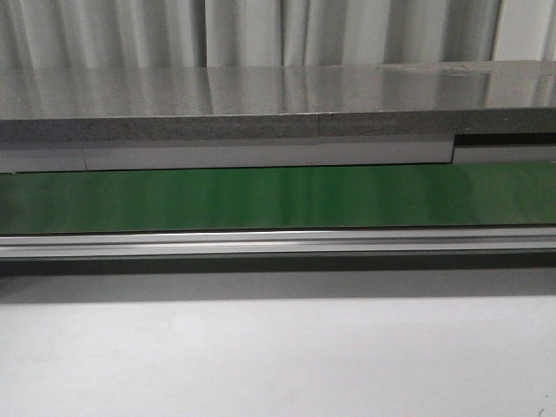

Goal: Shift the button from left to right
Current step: 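Lift the button and place it on the green conveyor belt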

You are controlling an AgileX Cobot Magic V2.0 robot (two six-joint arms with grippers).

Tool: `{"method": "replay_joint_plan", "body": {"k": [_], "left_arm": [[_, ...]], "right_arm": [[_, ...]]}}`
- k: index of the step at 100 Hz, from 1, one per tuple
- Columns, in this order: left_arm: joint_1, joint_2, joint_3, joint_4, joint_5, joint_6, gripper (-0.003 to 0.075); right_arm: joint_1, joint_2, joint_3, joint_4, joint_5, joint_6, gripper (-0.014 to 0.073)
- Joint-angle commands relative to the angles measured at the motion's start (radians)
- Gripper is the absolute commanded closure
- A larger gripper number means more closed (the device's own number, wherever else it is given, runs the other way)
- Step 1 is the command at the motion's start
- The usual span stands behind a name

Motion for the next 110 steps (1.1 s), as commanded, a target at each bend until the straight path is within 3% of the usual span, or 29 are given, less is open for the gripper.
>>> {"method": "replay_joint_plan", "body": {"k": [1,47,73,110], "left_arm": [[-0.008,-0.053,-0.031,-0.034,-0.02,-0.001,0.0152],[-0.115,-0.266,-0.006,-0.066,-0.045,0.023,0.0152],[-0.194,-0.522,0.198,-0.061,-0.245,0.025,0.0152],[-0.203,-0.97,0.579,-0.052,-0.583,0.025,0.0152]], "right_arm": [[-0.004,-0.015,-0.018,-0.011,-0.08,-0.002,0.0662],[-0.004,-0.015,-0.018,-0.011,-0.08,-0.002,0.0662],[-0.004,-0.015,-0.018,-0.011,-0.08,-0.002,0.0662],[-0.004,-0.015,-0.018,-0.011,-0.08,-0.002,0.0662]]}}
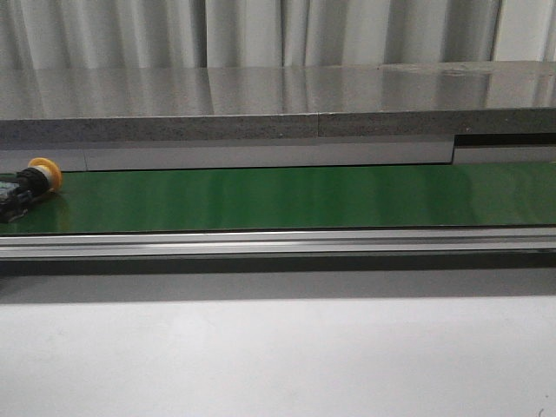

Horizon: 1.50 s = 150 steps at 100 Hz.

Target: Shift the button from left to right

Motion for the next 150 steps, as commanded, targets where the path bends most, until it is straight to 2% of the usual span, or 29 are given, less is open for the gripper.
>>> {"method": "replay_joint_plan", "body": {"k": [1,22,42,61,99,106,115,141,150], "left_arm": [[-0.008,-0.102,0.054,-0.005,-0.139,-0.001,0.0152],[-0.008,-0.333,0.295,0.01,-0.279,-0.001,0.0152],[-0.008,-0.504,0.433,0.01,-0.3,-0.001,0.0152],[-0.008,-0.616,0.498,0.012,-0.34,-0.001,0.0152],[-0.008,-0.625,0.518,0.012,-0.331,-0.001,0.0161],[-0.008,-0.625,0.518,0.012,-0.331,-0.001,0.0204],[-0.008,-0.625,0.518,0.012,-0.331,-0.001,0.0316],[-0.008,-0.625,0.518,0.012,-0.329,-0.001,0.0742],[-0.008,-0.625,0.518,0.012,-0.329,-0.001,0.0739]], "right_arm": [[-0.004,-0.015,-0.018,-0.011,-0.08,-0.002,0.0662],[-0.004,-0.015,-0.018,-0.011,-0.08,-0.002,0.0662],[-0.004,-0.015,-0.018,-0.011,-0.08,-0.002,0.0662],[-0.004,-0.015,-0.018,-0.011,-0.08,-0.002,0.0662],[-0.004,-0.015,-0.018,-0.011,-0.08,-0.002,0.0662],[-0.004,-0.015,-0.018,-0.011,-0.08,-0.002,0.0662],[-0.004,-0.015,-0.018,-0.011,-0.08,-0.002,0.0662],[-0.004,-0.015,-0.018,-0.011,-0.08,-0.002,0.0662],[-0.004,-0.015,-0.018,-0.011,-0.08,-0.002,0.0662]]}}
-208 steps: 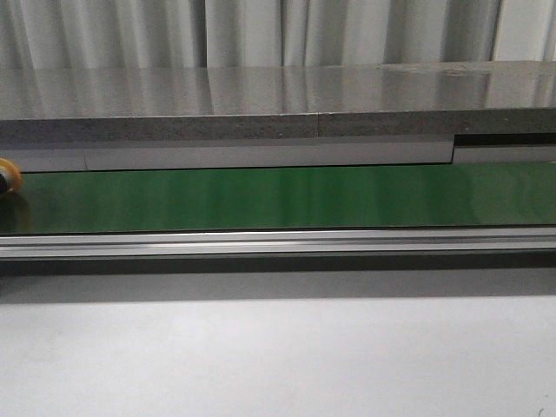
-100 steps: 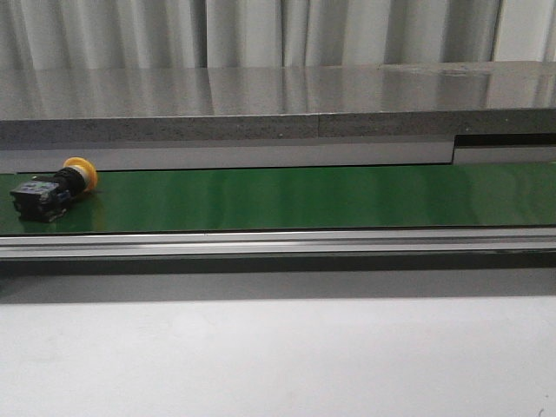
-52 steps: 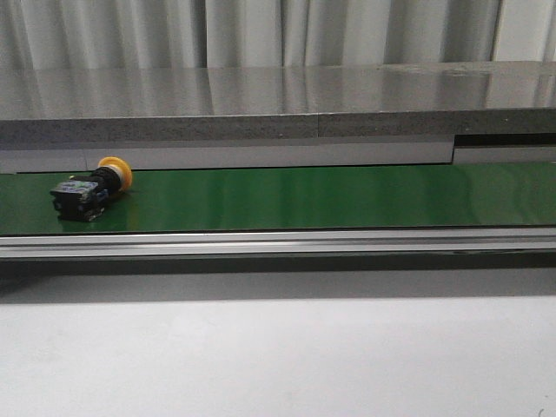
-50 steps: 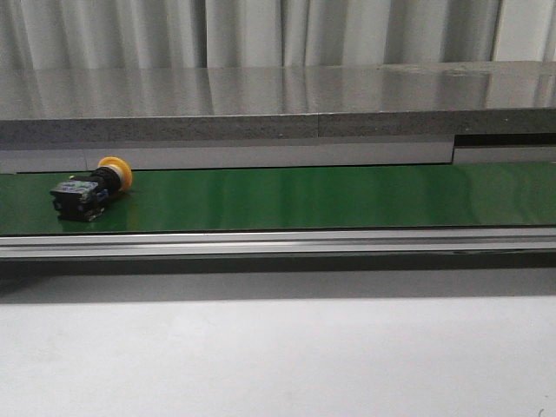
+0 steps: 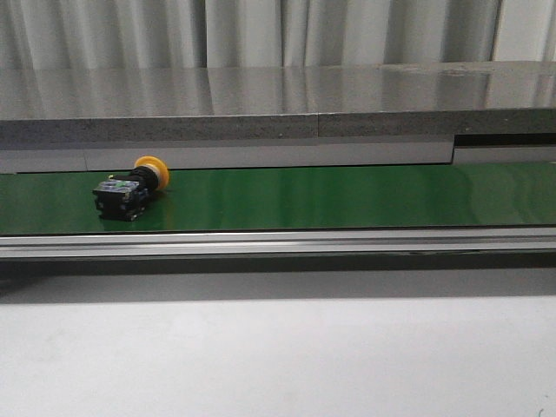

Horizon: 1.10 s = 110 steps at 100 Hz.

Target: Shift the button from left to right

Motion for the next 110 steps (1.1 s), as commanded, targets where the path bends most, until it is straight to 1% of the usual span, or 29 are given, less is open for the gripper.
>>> {"method": "replay_joint_plan", "body": {"k": [1,46,67,75,86,110], "left_arm": [[-0.008,0.006,-0.029,-0.005,-0.075,-0.001,0.0739],[-0.008,0.006,-0.029,-0.005,-0.075,-0.001,0.0739],[-0.008,0.006,-0.029,-0.005,-0.075,-0.001,0.0739],[-0.008,0.006,-0.029,-0.005,-0.075,-0.001,0.0739],[-0.008,0.006,-0.029,-0.005,-0.075,-0.001,0.0739],[-0.008,0.006,-0.029,-0.005,-0.075,-0.001,0.0739]], "right_arm": [[-0.004,-0.015,-0.018,-0.011,-0.08,-0.002,0.0662],[-0.004,-0.015,-0.018,-0.011,-0.087,-0.002,0.0662],[-0.004,-0.015,-0.034,-0.011,-0.172,-0.002,0.0662],[-0.004,-0.009,-0.068,-0.011,-0.154,-0.002,0.0662],[-0.004,0.022,-0.129,-0.011,-0.094,-0.002,0.0662],[-0.004,0.209,-0.318,-0.008,0.031,-0.002,0.0662]]}}
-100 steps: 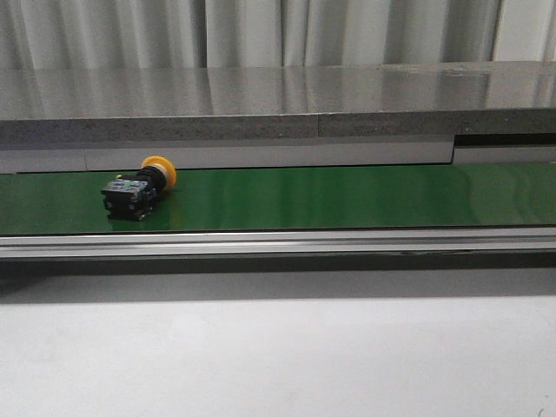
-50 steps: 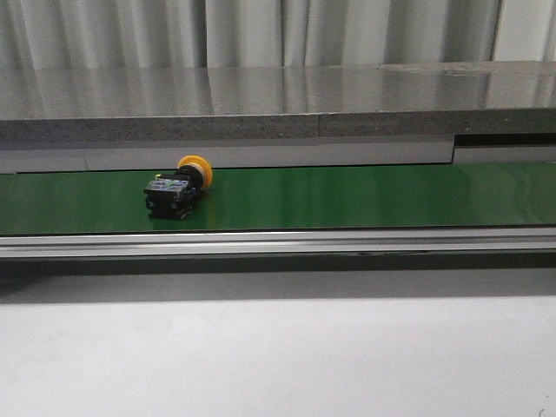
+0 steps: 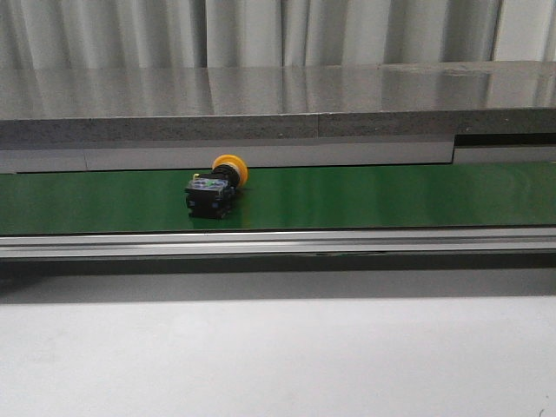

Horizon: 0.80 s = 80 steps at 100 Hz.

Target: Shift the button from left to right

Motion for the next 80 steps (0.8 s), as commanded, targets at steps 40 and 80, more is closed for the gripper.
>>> {"method": "replay_joint_plan", "body": {"k": [40,80], "left_arm": [[-0.008,0.006,-0.029,-0.005,-0.075,-0.001,0.0739],[-0.008,0.006,-0.029,-0.005,-0.075,-0.001,0.0739]], "right_arm": [[-0.004,0.542,-0.465,0.043,0.375,-0.002,0.0662],[-0.004,0.697,-0.52,0.108,0.405,-0.002,0.0657]]}}
